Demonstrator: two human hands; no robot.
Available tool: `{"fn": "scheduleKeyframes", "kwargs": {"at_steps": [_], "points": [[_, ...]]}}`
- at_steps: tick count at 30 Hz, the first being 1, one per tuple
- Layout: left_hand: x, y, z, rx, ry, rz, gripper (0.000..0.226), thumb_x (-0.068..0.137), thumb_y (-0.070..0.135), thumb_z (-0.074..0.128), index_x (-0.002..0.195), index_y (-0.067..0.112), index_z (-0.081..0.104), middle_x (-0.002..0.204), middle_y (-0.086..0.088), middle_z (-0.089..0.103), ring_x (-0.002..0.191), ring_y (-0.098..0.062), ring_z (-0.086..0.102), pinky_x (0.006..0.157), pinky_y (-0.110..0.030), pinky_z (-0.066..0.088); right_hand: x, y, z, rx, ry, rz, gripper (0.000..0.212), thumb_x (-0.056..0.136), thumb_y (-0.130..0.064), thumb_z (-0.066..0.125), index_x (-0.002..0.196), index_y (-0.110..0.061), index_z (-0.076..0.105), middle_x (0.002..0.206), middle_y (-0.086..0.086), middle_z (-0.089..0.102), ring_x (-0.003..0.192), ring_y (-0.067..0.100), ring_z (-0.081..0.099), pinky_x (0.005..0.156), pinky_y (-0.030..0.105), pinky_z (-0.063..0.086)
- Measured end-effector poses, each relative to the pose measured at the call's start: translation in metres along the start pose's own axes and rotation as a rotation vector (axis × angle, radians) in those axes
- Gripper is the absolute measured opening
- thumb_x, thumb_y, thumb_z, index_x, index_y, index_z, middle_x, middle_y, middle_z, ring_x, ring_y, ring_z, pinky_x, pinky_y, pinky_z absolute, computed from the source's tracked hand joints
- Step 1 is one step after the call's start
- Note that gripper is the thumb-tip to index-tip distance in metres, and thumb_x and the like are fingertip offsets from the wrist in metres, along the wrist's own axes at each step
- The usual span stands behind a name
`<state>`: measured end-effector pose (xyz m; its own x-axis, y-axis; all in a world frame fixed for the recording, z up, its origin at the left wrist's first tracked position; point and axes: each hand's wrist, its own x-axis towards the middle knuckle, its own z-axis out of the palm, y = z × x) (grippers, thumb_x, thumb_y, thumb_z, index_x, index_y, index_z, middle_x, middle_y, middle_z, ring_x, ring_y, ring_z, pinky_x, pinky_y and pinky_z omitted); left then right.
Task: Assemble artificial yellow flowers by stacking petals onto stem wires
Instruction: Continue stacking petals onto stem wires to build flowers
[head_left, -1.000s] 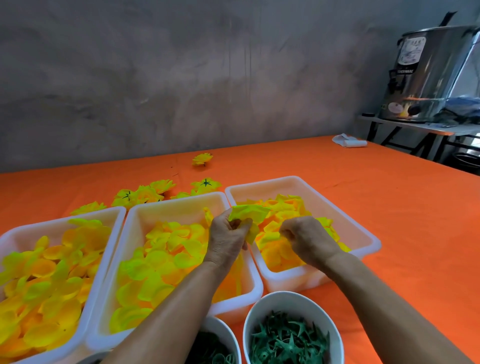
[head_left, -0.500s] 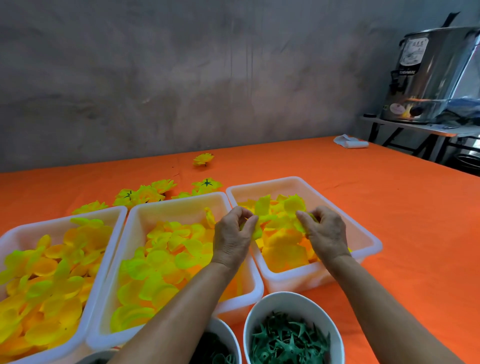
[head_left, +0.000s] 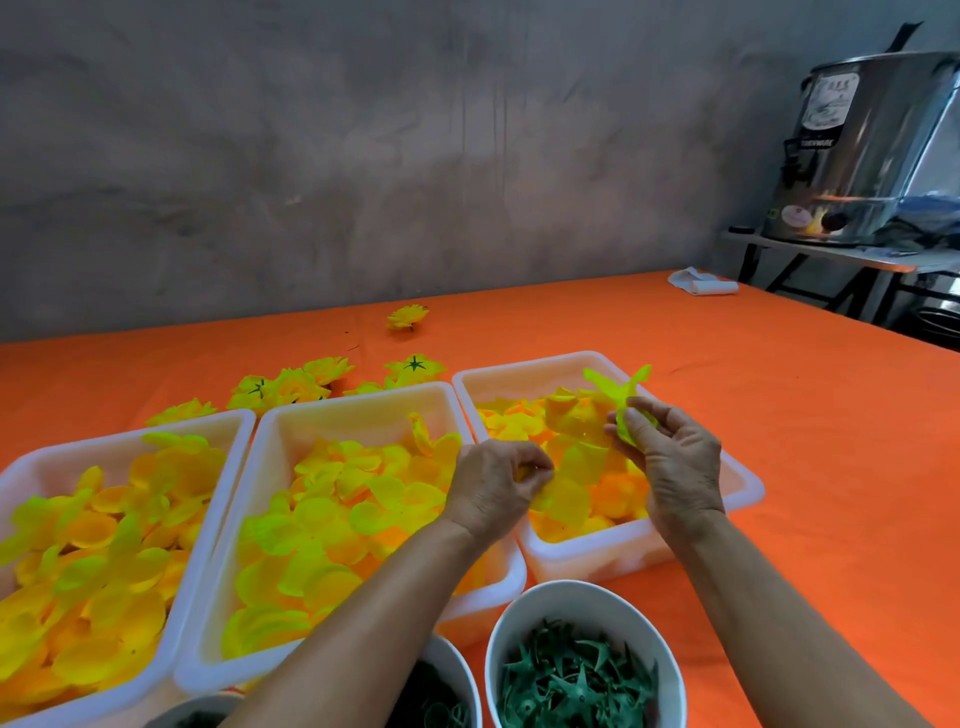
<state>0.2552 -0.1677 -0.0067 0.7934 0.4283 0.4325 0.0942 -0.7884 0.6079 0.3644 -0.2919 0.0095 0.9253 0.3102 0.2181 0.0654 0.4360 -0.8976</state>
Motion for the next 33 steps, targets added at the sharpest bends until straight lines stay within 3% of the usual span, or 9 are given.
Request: {"fn": "scheduleKeyframes", "kwargs": {"at_steps": [4,7,13,16,19,24,26,30,33], "points": [[0.002,0.008,0.004,0.137,-0.122,0.043,0.015,0.087,0.028,0.065,0.096,0.021,0.074,0.098,0.0,0.073,0.095,-0.021,0.063,0.093,-0.032,0.039,0.003,-0.004,-0.001,0.148,0.041,0.031,0.019,0.088,0.004,0.056,0.088,-0.015,0.057,0.06,-0.004,0.069,0.055,0.005,0.064,0.056,0.014,0.051],[0.003,0.013,0.005,0.226,-0.153,0.036,0.03,0.085,0.046,0.063,0.106,0.026,0.07,0.11,0.002,0.067,0.107,-0.02,0.057,0.099,-0.037,0.033,0.004,-0.007,-0.004,0.118,0.013,0.063,0.022,0.088,0.005,0.055,0.088,-0.017,0.057,0.062,-0.006,0.068,0.058,0.003,0.063,0.056,0.014,0.049],[0.01,0.025,-0.005,-0.083,0.143,-0.181,0.068,0.067,0.052,0.077,0.116,0.013,0.05,0.109,-0.001,0.058,0.1,-0.019,0.056,0.088,-0.036,0.046,0.0,-0.014,-0.002,-0.033,-0.143,0.09,0.021,0.087,0.001,0.055,0.084,-0.019,0.06,0.057,-0.006,0.064,0.053,0.004,0.059,0.05,0.014,0.047],[0.014,0.027,-0.009,-0.244,0.094,-0.201,0.042,0.072,0.024,0.08,0.108,0.013,0.061,0.097,-0.002,0.064,0.097,-0.019,0.061,0.084,-0.029,0.048,-0.006,-0.015,0.003,-0.063,-0.216,0.105,0.015,0.085,-0.004,0.061,0.08,-0.018,0.06,0.055,-0.004,0.062,0.049,0.007,0.056,0.049,0.015,0.046],[0.013,0.025,-0.01,-0.24,0.109,-0.231,0.017,0.073,0.014,0.078,0.087,0.013,0.069,0.091,-0.01,0.07,0.092,-0.024,0.064,0.076,-0.026,0.046,-0.006,-0.016,0.004,-0.138,-0.117,0.037,0.015,0.084,-0.003,0.065,0.076,-0.015,0.059,0.051,-0.005,0.061,0.046,0.004,0.055,0.048,0.015,0.044],[0.008,0.02,-0.009,-0.292,0.129,-0.324,0.016,0.074,0.012,0.076,0.088,0.009,0.068,0.079,-0.007,0.062,0.076,-0.016,0.053,0.07,-0.03,0.045,0.003,-0.022,-0.002,-0.089,0.082,-0.049,0.021,0.085,0.0,0.064,0.08,-0.018,0.056,0.05,-0.007,0.06,0.045,-0.001,0.054,0.049,0.014,0.043],[0.008,0.018,-0.011,-0.351,0.105,-0.346,0.018,0.075,0.011,0.076,0.091,0.008,0.068,0.081,-0.005,0.061,0.079,-0.016,0.055,0.075,-0.035,0.049,0.002,-0.022,-0.004,-0.054,0.046,-0.018,0.019,0.084,-0.004,0.065,0.088,-0.02,0.055,0.055,-0.005,0.063,0.048,-0.001,0.057,0.05,0.012,0.046],[0.008,0.021,-0.014,-0.343,-0.003,-0.312,0.037,0.078,0.018,0.076,0.112,0.009,0.065,0.113,-0.005,0.065,0.105,-0.014,0.058,0.091,-0.03,0.047,-0.007,-0.024,-0.005,-0.094,-0.096,-0.02,0.011,0.083,-0.01,0.068,0.083,-0.019,0.062,0.059,-0.006,0.067,0.054,0.003,0.061,0.05,0.013,0.045],[0.006,0.031,-0.023,-0.399,0.15,-0.262,0.026,0.086,0.03,0.067,0.102,0.01,0.069,0.101,-0.002,0.066,0.096,-0.012,0.058,0.08,-0.02,0.045,-0.015,-0.027,-0.001,-0.162,-0.198,-0.084,0.012,0.081,-0.007,0.069,0.082,-0.018,0.065,0.059,-0.005,0.066,0.052,0.006,0.058,0.048,0.015,0.043]]}}
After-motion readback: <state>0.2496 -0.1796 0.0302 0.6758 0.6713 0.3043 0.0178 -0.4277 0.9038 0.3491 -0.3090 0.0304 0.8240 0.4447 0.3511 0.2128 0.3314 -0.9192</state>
